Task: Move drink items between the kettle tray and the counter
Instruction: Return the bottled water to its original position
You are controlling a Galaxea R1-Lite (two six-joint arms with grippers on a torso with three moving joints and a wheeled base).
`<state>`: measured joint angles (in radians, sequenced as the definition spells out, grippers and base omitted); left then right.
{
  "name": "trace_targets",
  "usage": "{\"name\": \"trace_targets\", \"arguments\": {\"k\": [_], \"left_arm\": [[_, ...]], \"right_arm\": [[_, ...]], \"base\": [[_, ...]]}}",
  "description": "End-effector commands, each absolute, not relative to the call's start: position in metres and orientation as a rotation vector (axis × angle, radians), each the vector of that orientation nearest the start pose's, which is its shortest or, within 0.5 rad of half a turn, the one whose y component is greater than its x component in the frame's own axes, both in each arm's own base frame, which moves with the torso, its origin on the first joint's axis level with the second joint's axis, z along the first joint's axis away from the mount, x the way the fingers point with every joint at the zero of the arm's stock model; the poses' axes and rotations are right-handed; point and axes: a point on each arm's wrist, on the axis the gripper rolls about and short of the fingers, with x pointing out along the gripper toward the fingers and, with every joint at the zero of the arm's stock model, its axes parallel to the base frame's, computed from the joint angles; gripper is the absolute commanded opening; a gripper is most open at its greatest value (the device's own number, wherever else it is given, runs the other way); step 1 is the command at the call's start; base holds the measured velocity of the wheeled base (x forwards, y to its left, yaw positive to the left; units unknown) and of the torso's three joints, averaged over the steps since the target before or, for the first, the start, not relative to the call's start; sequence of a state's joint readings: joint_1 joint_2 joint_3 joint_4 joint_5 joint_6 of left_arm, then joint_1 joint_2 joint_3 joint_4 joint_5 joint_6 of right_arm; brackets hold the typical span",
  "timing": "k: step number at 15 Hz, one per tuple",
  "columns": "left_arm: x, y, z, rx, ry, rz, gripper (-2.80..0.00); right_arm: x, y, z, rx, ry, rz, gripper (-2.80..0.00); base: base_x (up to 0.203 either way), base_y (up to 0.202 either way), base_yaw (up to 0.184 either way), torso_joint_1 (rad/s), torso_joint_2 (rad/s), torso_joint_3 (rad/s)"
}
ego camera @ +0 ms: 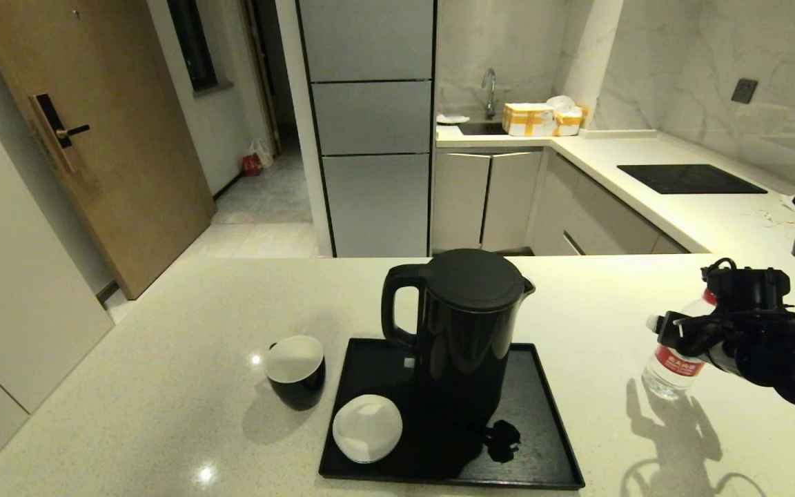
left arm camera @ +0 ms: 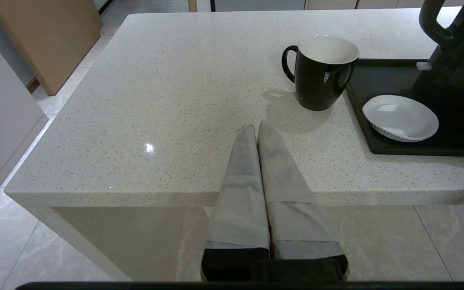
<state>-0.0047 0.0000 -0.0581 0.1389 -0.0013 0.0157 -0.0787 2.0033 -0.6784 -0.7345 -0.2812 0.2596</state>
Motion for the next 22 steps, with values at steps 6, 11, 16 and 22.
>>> {"name": "trace_targets", "arguments": {"k": [6, 11, 16, 22], "left_arm": [[-0.028, 0.0, 0.077, 0.016, 0.08, -0.008, -2.8], [-0.028, 0.0, 0.077, 0.015, 0.08, -0.007, -2.8], [-0.028, 0.0, 0.077, 0.016, 0.08, -0.008, -2.8], [-0.028, 0.0, 0.077, 0.016, 0.08, -0.008, -2.8]], "right_arm": [[0.321, -0.03, 0.078, 0.189, 0.506, -0.422, -2.8], [0.272, 0.042, 0.154, 0.142, 0.445, -0.182, -2.8], [0.247, 0.132, 0.145, -0.035, 0.477, -0.06, -2.8], [0.28, 0.165, 0.099, -0.068, 0.479, -0.051, -2.8]], "base": [[0.0, 0.0, 0.0, 0.0, 0.0, 0.0], [0.0, 0.0, 0.0, 0.0, 0.0, 0.0], [0.0, 0.0, 0.0, 0.0, 0.0, 0.0], [0.0, 0.0, 0.0, 0.0, 0.0, 0.0]]}}
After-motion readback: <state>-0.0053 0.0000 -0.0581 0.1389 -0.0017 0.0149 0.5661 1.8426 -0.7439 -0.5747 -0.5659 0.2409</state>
